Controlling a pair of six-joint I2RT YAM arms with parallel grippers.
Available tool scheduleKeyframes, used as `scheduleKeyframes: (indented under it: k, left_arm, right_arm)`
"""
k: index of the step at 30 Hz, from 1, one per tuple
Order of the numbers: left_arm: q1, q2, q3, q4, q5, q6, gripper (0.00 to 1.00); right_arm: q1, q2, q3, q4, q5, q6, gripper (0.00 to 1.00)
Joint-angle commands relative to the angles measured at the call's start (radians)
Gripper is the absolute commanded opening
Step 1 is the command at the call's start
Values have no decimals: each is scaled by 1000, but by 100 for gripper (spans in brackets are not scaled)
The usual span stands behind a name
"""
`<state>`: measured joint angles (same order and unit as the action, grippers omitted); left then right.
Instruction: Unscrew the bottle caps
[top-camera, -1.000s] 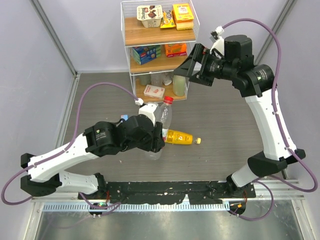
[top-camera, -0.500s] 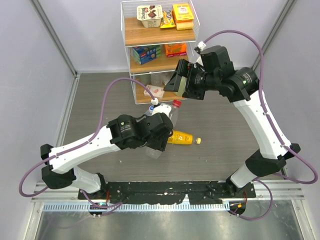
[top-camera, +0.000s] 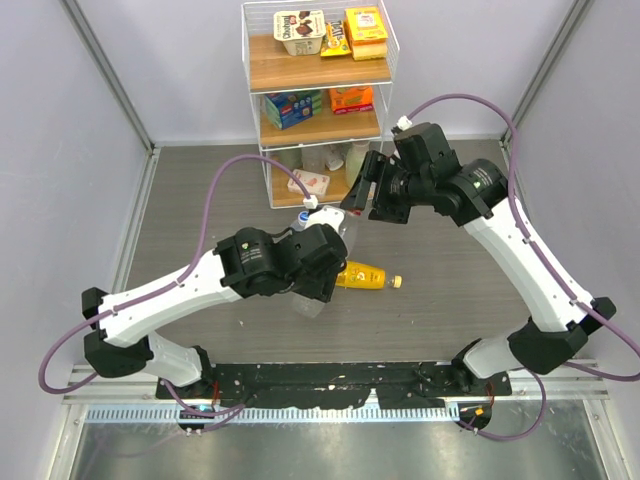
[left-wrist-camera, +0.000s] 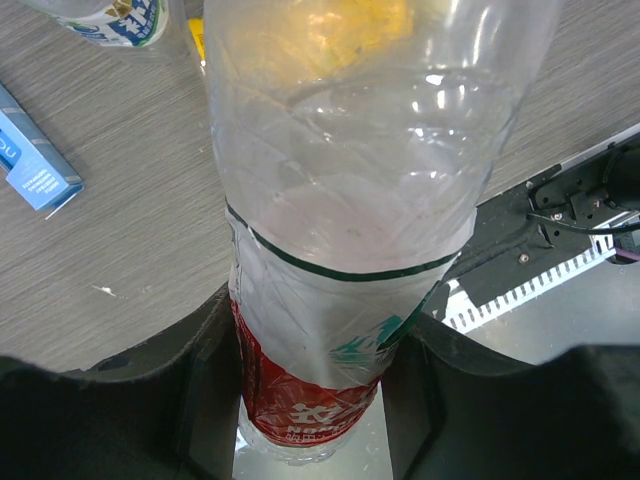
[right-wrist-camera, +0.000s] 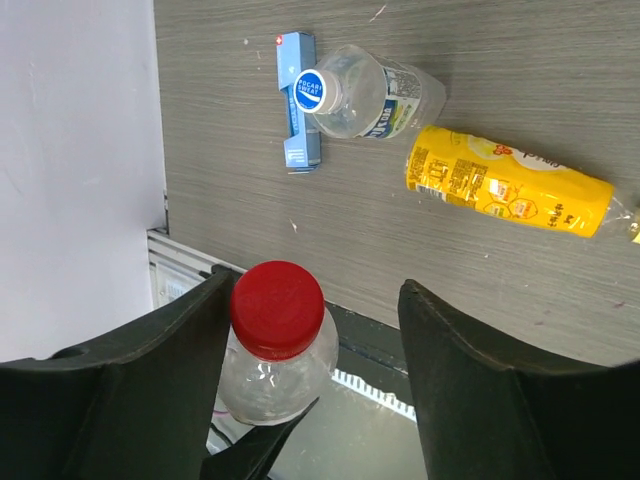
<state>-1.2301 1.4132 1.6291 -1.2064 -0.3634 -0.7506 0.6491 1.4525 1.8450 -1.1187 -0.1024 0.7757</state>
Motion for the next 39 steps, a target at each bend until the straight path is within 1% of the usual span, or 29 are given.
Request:
scheduleKeyframes:
  k: [1, 5, 7, 10, 12, 16, 17, 20, 21, 22, 23, 24, 30, 33, 34, 36, 39]
  left_arm:
    - [0, 15, 55, 4, 11, 11, 0]
    - [0, 16, 60, 4, 17, 11, 0]
    - [0, 12, 57, 2, 17, 11, 0]
    - [-2, 7, 51, 2, 20, 10, 0]
    - [-5, 7, 51, 1, 21, 10, 0]
    - [-9, 7, 51, 7, 20, 13, 0]
    - [-11, 3, 49, 11, 18, 13, 0]
    - [-11, 1, 46, 13, 15, 13, 0]
    - [-12, 1, 48, 13, 14, 14, 0]
    - [-12, 1, 48, 11, 14, 14, 0]
    - [-14, 3, 48, 10, 14, 14, 0]
    - [-12, 1, 48, 10, 12, 14, 0]
    - [-14, -2, 43, 11, 14, 7, 0]
    - [-14, -5, 48, 10, 14, 7, 0]
    - [-16, -8, 48, 14, 15, 7, 0]
    - [-14, -19, 48, 19, 17, 4, 0]
    - [-14, -39, 25, 45, 35, 0, 0]
  right_arm:
    - [6, -72, -46, 100, 6, 31, 69]
    - [6, -89, -72, 125, 10, 46, 69]
    - [6, -95, -85, 141, 16, 56, 72]
    - [6, -95, -86, 161, 17, 63, 74]
    - [6, -90, -90, 171, 15, 68, 73]
    - [4, -78, -89, 175, 32, 66, 67]
    - [6, -78, -87, 177, 33, 66, 60]
    - [6, -72, -86, 177, 29, 65, 51]
    - [6, -72, -87, 177, 30, 66, 45]
    - [6, -75, -90, 177, 30, 65, 43]
    - [6, -78, -95, 177, 29, 66, 35]
    - [6, -81, -98, 178, 32, 66, 30]
    - [6, -106, -127, 218, 4, 45, 8]
    - [6, -130, -168, 313, -63, 14, 2]
    - [6, -138, -187, 332, -101, 1, 2]
    - [6, -162, -219, 429, -147, -27, 2]
    - [6, -208, -256, 508, -200, -79, 2]
